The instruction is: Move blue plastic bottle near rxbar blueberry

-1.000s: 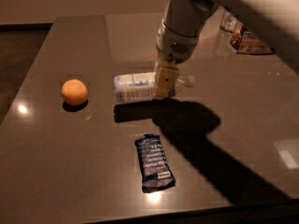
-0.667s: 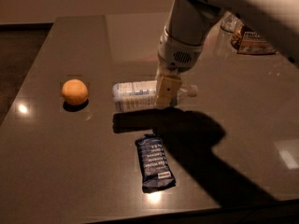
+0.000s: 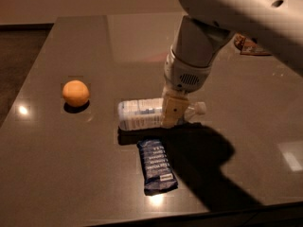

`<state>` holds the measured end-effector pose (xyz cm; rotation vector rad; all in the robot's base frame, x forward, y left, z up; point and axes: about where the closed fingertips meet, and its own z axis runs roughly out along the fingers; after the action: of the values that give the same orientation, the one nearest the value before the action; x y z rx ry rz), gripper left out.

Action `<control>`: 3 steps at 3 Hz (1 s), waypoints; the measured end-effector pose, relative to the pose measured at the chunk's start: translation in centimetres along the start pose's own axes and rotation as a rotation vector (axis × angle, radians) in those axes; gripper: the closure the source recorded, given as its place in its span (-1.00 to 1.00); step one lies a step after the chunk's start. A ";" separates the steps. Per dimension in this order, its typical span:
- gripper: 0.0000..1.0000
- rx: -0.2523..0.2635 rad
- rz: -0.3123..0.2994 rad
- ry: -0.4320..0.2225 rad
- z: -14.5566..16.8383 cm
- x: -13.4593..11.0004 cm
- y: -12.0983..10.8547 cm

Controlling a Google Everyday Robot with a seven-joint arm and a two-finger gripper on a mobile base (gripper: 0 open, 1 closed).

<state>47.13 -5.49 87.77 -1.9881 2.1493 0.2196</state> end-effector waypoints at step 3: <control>-1.00 0.006 0.005 0.023 0.7 1.2 1.0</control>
Offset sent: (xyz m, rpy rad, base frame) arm -0.0153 -0.0175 -0.0128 -0.0360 0.0105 -0.0109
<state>46.09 -6.38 86.81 -1.9922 2.1662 0.1921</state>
